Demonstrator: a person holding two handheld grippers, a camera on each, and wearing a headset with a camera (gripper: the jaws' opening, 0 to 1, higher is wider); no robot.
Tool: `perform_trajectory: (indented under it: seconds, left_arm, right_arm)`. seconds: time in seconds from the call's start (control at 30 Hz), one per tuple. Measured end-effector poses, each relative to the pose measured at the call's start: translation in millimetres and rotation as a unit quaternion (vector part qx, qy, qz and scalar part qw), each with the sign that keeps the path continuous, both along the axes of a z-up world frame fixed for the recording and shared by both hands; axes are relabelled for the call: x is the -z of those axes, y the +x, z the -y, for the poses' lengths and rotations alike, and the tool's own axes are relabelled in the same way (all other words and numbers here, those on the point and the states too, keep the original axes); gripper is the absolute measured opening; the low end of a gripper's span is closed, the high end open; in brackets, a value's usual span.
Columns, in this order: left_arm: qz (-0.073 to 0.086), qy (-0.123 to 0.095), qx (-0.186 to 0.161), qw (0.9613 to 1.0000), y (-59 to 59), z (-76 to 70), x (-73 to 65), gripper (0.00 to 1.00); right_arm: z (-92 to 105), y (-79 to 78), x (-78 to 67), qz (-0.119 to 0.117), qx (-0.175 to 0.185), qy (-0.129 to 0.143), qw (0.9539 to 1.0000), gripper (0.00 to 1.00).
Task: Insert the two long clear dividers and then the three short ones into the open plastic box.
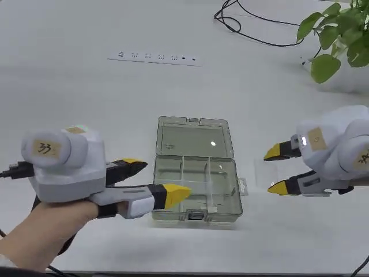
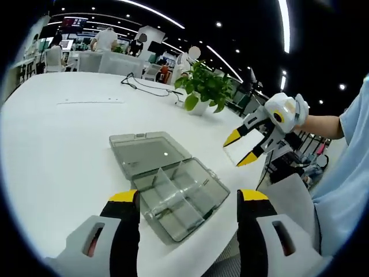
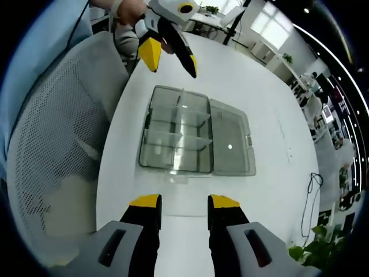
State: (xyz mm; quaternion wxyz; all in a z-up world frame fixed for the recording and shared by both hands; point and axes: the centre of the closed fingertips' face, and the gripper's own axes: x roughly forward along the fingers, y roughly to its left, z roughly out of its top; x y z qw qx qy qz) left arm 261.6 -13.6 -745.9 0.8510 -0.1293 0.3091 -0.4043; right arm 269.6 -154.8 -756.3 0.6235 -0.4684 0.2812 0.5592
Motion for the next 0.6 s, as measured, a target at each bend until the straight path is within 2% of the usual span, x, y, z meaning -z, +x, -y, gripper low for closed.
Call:
perform_trajectory:
  seconds: [0.07,0.13,0.23,0.33,0.37,0.4,0.47,0.6]
  left_arm:
    - [-0.012,-0.013,-0.005,0.9998,1.6,6.6,-1.4,0.65]
    - [-0.027,-0.036,-0.005,0.999,2.0,15.9,-4.9,0.61]
    - [-0.045,-0.06,-0.006,0.9972,3.5,25.9,-8.9,0.55]
    - [-0.065,-0.087,-0.01,0.994,6.0,34.0,-13.4,0.47]
    - [-0.079,-0.099,-0.01,0.9918,5.7,37.5,-14.3,0.44]
    - [-0.085,-0.107,-0.013,0.9905,6.4,39.2,-15.1,0.42]
    - [-0.102,-0.115,-0.012,0.988,5.5,42.3,-14.2,0.38]
    - [-0.116,-0.119,-0.015,0.986,4.0,44.4,-12.5,0.32]
  right_arm:
    - [-14.3,-0.1,-6.7,0.011,-0.015,0.011,0.9998,0.32]
    - [-26.4,-1.3,-11.4,0.015,-0.019,0.019,0.9995,0.32]
    - [-43.2,-2.6,-16.6,0.023,-0.031,0.03,0.9988,0.32]
    - [-57.0,-4.2,-19.1,0.025,-0.035,0.036,0.9984,0.32]
    - [-62.5,-4.5,-19.2,0.025,-0.036,0.04,0.9982,0.32]
    - [-65.4,-5.2,-18.9,0.025,-0.038,0.04,0.9982,0.32]
    - [-72.2,-6.2,-19.1,0.029,-0.042,0.043,0.9978,0.32]
    - [-78.9,-8.6,-18.8,0.038,-0.057,0.038,0.9969,0.32]
